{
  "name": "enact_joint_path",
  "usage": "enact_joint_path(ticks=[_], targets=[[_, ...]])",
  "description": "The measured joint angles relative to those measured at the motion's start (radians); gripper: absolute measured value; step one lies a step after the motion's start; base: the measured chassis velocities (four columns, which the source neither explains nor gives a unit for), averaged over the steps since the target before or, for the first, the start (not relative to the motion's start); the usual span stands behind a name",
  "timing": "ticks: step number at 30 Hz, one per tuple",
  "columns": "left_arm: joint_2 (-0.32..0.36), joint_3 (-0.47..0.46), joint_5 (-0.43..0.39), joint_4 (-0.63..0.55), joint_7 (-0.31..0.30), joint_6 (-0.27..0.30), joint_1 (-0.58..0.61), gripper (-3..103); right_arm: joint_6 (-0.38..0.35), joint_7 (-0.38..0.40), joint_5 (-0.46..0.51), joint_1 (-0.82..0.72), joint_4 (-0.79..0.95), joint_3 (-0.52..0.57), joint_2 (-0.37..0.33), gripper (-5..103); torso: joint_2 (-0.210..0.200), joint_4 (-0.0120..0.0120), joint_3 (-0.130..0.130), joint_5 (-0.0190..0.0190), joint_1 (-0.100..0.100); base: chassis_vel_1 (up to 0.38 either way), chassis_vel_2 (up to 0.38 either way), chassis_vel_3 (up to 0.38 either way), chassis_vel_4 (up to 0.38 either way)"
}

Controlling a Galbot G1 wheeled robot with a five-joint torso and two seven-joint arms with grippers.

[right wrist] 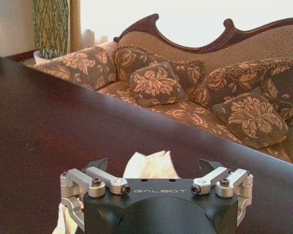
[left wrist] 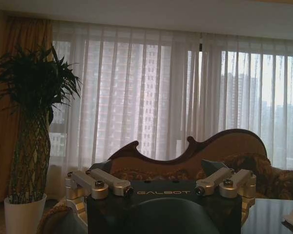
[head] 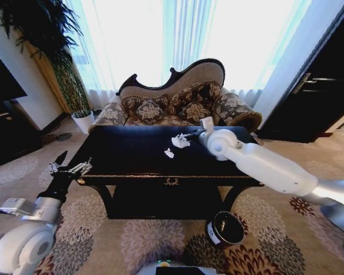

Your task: Move to the front of the table and place the trash on the table into the trash bin.

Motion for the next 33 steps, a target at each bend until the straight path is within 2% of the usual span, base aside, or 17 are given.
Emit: enact_joint_path(ticks=[5, 10, 22, 23, 26, 28, 29, 31, 33], targets=[[0.0, 0.0, 0.0, 0.0, 0.0, 0.0, 0.0, 100, -0.001, 0.015, -0.034, -0.024, -0.041, -0.01, 0.055, 100, 0.0, -0.0002, 0.0, 0.0003, 0.0, 0.0, 0.0, 0.0, 0.0], [0.0, 0.0, 0.0, 0.0, 0.0, 0.0, 0.0, 100, 0.015, -0.008, -0.094, -0.033, -0.113, -0.016, 0.102, 100, 0.0, 0.0001, 0.0, 0.0, 0.0, 0.0, 0.0, 0.0, 0.0], [0.0, 0.0, 0.0, 0.0, 0.0, 0.0, 0.0, 100, 0.07, -0.019, -0.148, -0.109, -0.189, 0.014, 0.136, 100, 0.0, -0.0001, 0.0, 0.0003, 0.0, 0.0, 0.0, 0.0, 0.0], [0.0, 0.0, 0.0, 0.0, 0.0, 0.0, 0.0, 100, 0.074, -0.013, -0.148, -0.111, -0.2, 0.015, 0.14, 102, 0.0, -0.0001, 0.0, 0.0003, 0.0, 0.0, 0.0, 0.0, 0.0], [0.0, 0.0, 0.0, 0.0, 0.0, 0.0, 0.0, 100, 0.089, -0.012, -0.149, -0.112, -0.236, 0.021, 0.145, 88, 0.0, -0.0001, 0.0, 0.0002, 0.0, 0.0, 0.0, 0.0, 0.0], [0.0, 0.0, 0.0, 0.0, 0.0, 0.0, 0.0, 100, 0.092, -0.017, -0.152, -0.112, -0.241, 0.022, 0.144, 88, 0.0, -0.0001, 0.0, 0.0002, 0.0, 0.0, 0.0, 0.0, 0.0], [0.0, 0.0, 0.0, 0.0, 0.0, 0.0, 0.0, 100, 0.095, -0.023, -0.157, -0.117, -0.244, 0.024, 0.142, 78, 0.0, -0.0001, 0.0, 0.0002, 0.0, 0.0, 0.0, 0.0, 0.0], [0.0, 0.0, 0.0, 0.0, 0.0, 0.0, 0.0, 100, 0.095, -0.025, -0.158, -0.121, -0.244, 0.027, 0.141, 78, 0.0, -0.0001, 0.0, 0.0003, 0.0, 0.0, 0.0, 0.0, 0.0], [0.0, 0.0, 0.0, 0.0, 0.0, 0.0, 0.0, 100, 0.097, -0.027, -0.166, -0.133, -0.243, 0.035, 0.141, 66, 0.0, -0.0001, 0.0, 0.0002, 0.0, 0.0, 0.0, 0.0, 0.0]])
